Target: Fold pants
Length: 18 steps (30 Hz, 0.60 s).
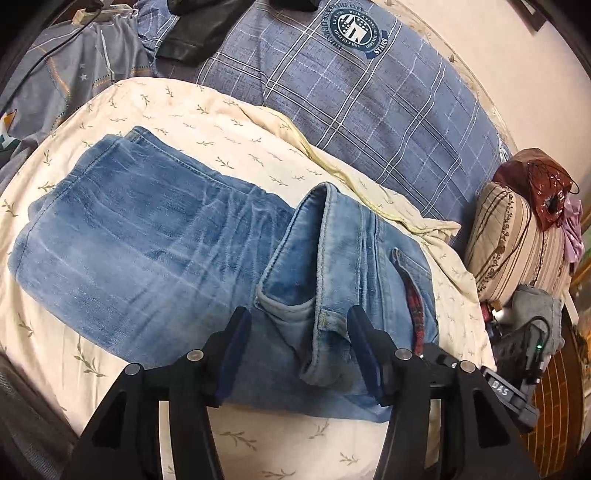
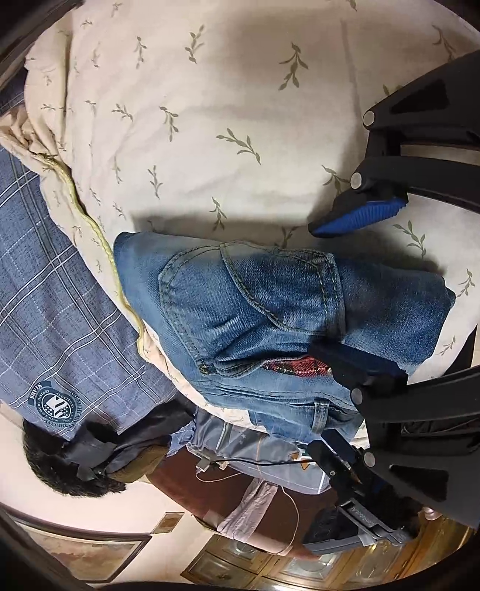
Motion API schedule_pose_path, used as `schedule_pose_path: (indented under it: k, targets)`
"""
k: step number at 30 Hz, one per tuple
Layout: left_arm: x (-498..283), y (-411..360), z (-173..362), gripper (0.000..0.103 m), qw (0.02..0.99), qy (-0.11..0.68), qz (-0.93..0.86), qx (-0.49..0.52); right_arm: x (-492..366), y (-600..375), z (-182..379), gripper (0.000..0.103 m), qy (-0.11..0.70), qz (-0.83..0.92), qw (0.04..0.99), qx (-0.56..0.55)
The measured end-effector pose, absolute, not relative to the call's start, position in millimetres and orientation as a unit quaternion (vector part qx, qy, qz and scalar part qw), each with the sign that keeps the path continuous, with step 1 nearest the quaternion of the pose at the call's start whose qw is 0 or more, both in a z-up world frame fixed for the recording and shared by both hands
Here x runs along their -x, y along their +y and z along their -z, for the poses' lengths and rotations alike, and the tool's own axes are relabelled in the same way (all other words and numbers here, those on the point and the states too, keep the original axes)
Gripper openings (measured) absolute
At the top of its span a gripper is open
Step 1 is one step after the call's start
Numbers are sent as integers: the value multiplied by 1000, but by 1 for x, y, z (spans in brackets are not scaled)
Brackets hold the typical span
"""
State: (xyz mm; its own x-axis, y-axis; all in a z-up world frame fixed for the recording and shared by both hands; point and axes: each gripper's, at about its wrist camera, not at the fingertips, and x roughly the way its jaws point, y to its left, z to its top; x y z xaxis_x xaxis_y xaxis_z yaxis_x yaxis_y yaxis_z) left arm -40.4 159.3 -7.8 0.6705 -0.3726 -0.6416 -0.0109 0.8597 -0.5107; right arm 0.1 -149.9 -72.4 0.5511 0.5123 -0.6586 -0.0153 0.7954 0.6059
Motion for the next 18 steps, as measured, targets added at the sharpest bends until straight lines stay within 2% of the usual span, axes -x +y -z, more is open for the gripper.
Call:
schedule_pose_path:
  k: [5, 10, 18]
  targets:
    - [41, 157, 11, 54, 879, 398, 104, 242, 12, -139, 40, 61, 406, -154, 874, -220]
    - [26, 161, 9, 54, 876, 401, 98, 250, 11, -121, 17, 61, 391, -186, 876, -211]
    - [7, 258, -16, 59, 864, 385, -6, 326, -22, -47, 11, 62, 423, -274, 841, -194]
